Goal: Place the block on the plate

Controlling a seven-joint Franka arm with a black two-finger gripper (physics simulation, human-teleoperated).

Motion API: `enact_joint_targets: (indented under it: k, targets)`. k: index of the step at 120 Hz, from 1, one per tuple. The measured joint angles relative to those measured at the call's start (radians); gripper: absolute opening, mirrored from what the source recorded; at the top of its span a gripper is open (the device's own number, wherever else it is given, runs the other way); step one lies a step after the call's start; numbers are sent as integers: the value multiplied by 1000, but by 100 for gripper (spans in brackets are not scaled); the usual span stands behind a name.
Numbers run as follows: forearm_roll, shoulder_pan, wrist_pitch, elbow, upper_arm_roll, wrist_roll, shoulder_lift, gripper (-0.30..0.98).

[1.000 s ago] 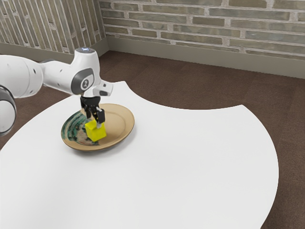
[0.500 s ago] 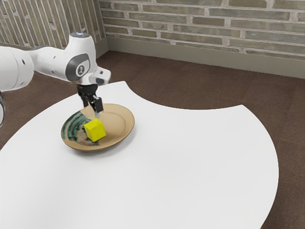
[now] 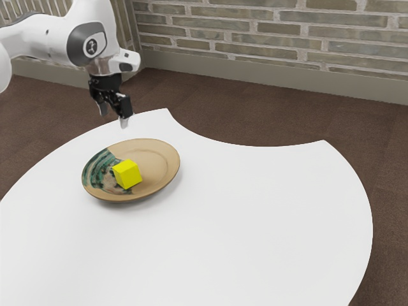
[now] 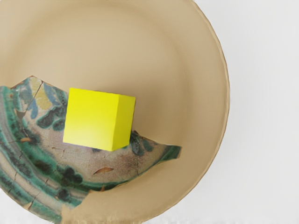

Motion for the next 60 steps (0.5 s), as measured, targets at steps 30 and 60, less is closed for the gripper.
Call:
enact_joint_targets:
  k: [30, 60]
  targets:
    - [-10, -83, -104, 39, 70, -70, -88, 69]
    - [1, -88, -185, 94, 70, -117, -116, 69]
